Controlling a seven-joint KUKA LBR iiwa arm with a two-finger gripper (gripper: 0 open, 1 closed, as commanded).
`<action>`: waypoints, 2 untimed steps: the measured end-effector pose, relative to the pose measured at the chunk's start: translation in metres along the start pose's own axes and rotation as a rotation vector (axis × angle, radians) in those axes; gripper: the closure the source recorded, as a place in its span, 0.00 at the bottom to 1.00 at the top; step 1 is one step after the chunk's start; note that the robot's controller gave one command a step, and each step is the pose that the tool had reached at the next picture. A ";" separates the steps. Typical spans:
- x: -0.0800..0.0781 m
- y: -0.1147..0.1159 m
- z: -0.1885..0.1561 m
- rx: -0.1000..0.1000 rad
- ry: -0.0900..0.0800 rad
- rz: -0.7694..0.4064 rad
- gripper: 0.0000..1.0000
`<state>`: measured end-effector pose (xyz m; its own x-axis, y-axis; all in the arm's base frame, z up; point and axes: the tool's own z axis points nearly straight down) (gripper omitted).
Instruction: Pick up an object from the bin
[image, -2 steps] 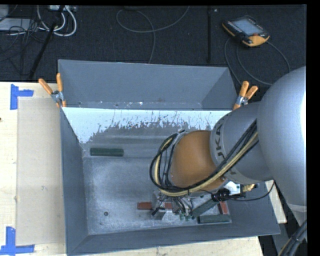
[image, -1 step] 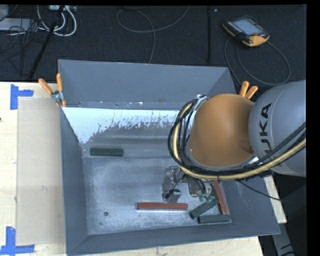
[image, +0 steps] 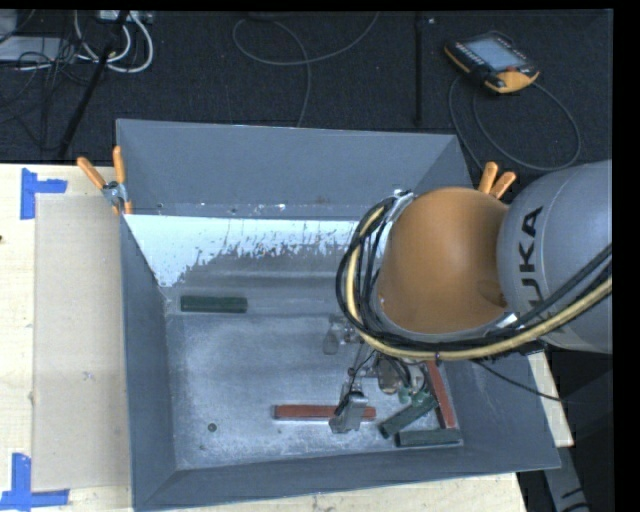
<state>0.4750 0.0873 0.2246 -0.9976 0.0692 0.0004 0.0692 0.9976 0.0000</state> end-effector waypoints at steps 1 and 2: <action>0.000 0.000 0.000 0.000 0.000 0.000 0.00; -0.018 0.000 0.055 -0.001 -0.006 -0.022 0.00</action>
Offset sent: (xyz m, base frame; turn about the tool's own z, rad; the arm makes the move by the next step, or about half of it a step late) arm 0.0408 -0.0040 -0.1392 -0.0576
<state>0.4934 0.0861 0.1695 -0.9989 0.0468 -0.0058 0.0468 0.9989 0.0011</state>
